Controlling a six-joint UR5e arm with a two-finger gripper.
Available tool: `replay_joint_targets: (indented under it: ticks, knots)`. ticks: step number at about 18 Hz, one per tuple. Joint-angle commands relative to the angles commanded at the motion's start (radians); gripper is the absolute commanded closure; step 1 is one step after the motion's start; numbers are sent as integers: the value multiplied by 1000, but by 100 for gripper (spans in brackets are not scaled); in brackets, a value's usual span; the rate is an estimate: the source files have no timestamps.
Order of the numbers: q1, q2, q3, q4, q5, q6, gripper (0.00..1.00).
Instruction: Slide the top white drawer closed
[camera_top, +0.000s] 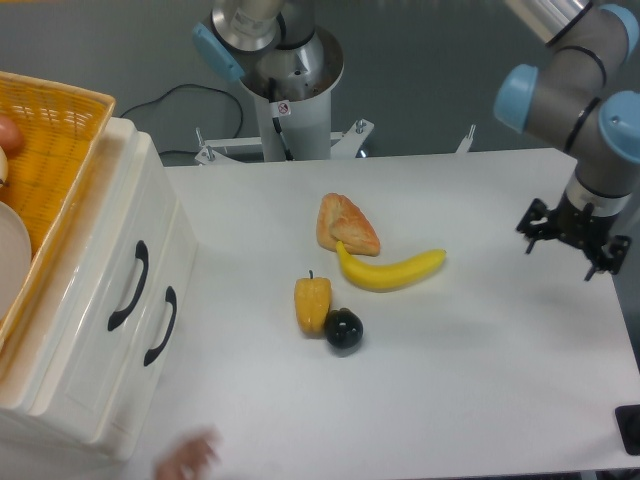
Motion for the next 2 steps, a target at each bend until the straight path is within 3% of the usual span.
replay_joint_targets:
  ticks: [2]
  knots:
    - [0,-2,2,0,0,-6,0]
